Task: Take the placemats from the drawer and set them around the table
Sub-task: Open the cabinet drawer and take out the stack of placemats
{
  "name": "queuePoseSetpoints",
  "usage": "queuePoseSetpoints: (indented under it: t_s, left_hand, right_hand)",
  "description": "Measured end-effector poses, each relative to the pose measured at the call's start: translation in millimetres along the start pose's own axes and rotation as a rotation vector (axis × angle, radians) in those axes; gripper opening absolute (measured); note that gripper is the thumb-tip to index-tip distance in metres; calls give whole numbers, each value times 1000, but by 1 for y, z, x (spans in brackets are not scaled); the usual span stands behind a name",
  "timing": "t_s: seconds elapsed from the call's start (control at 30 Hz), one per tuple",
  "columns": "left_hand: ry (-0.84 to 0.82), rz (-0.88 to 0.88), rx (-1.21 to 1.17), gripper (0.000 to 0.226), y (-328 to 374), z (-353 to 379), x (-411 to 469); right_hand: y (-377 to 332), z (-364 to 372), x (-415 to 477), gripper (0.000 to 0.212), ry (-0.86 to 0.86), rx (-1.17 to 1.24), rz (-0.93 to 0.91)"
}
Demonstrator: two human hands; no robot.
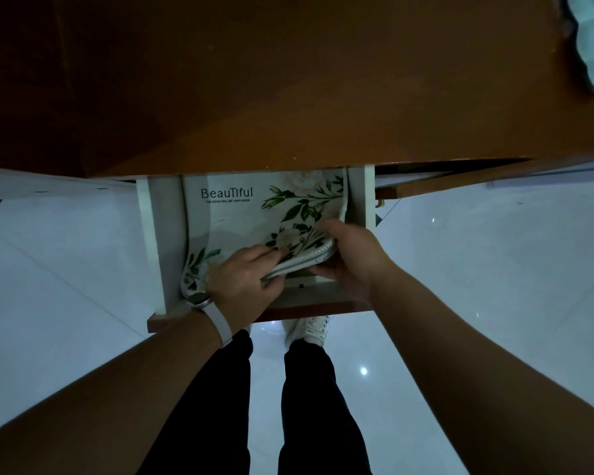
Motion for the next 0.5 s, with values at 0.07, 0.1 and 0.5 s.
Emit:
queuePoseSetpoints:
  t_s: [0.07,0.1,0.5]
  left_hand:
    - [15,-27,-31,37,0,0,-3]
    - [20,-46,-47,36,1,-1,-3]
    - [78,-310,-424,52,-1,-14,-38]
  right_hand:
    - [-2,1,5,32,-14,-18,46]
    - [-3,2,6,34,-9,-35,37]
    - [18,-23,-33,56,-18,-122,-241]
Point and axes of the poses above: each hand's wrist, its own x-axis towards the middle knuckle, its own z-axis out of the palm, y = z × x, the point moved 6 cm from there along x, towards the middle knuckle, and after that the axes turned 7 degrees about -x, right-handed, at the moved point
